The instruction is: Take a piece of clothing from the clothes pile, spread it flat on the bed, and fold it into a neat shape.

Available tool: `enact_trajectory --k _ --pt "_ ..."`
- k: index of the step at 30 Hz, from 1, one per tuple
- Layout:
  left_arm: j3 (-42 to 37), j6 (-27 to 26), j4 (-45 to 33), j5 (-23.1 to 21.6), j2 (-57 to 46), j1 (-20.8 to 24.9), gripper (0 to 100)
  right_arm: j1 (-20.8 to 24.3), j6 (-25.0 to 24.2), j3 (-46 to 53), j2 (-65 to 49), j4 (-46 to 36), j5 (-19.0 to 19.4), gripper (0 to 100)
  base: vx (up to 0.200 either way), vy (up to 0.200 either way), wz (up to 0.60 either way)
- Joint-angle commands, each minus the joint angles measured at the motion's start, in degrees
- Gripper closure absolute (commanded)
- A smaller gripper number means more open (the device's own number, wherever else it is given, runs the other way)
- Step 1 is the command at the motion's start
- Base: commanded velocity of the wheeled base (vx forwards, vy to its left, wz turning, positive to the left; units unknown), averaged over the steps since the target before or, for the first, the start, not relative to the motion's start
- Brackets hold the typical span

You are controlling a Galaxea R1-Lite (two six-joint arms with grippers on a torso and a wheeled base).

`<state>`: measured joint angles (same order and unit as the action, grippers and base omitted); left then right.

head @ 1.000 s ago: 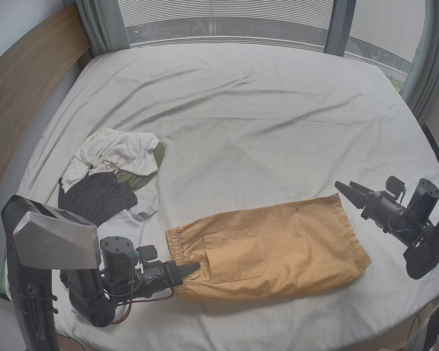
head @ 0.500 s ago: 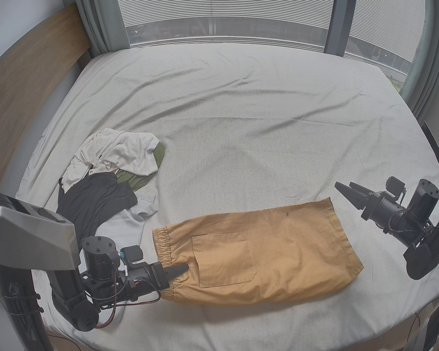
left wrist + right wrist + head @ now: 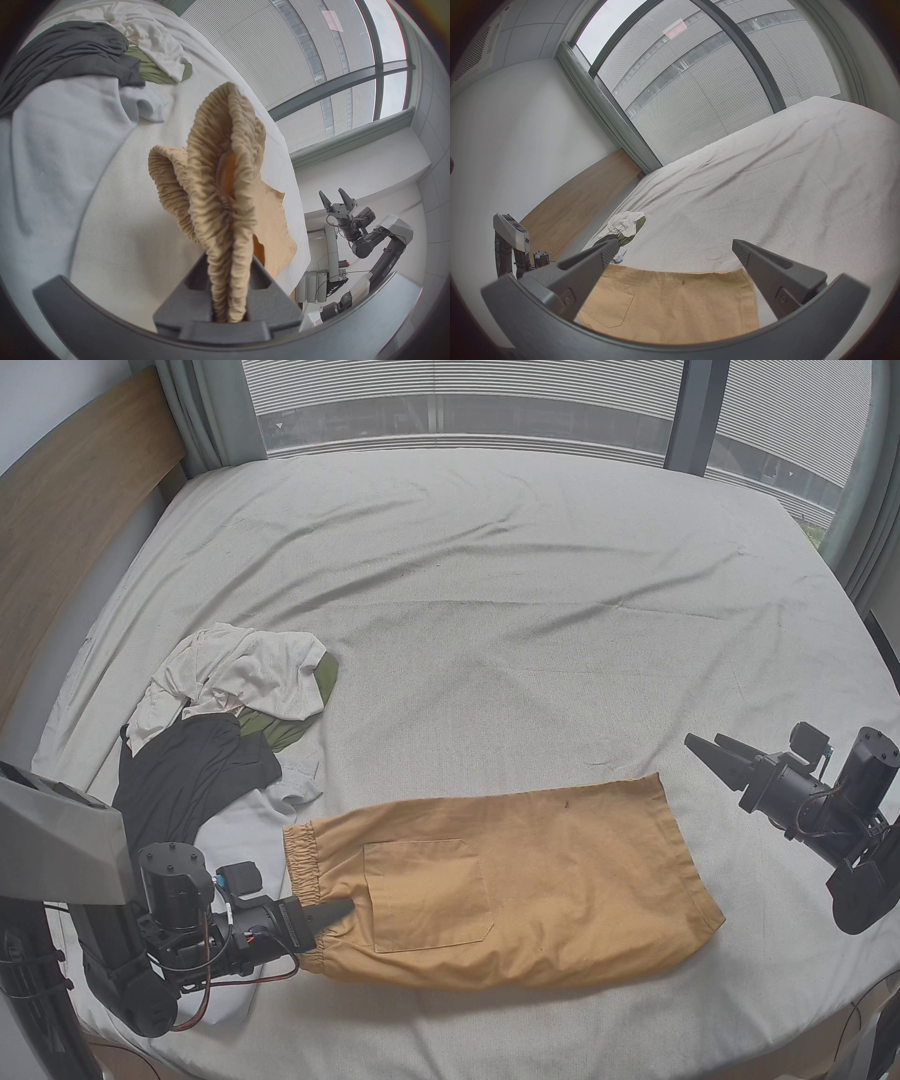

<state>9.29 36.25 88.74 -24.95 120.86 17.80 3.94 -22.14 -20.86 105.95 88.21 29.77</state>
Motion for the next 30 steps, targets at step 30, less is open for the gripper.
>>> enact_trajectory --k 30 --pt "0.1 -4.6 0.0 -1.1 -4.7 -2.2 100 -0.2 0.0 -0.7 -0.5 0.0 0.0 0 0.0 0.0 0.0"
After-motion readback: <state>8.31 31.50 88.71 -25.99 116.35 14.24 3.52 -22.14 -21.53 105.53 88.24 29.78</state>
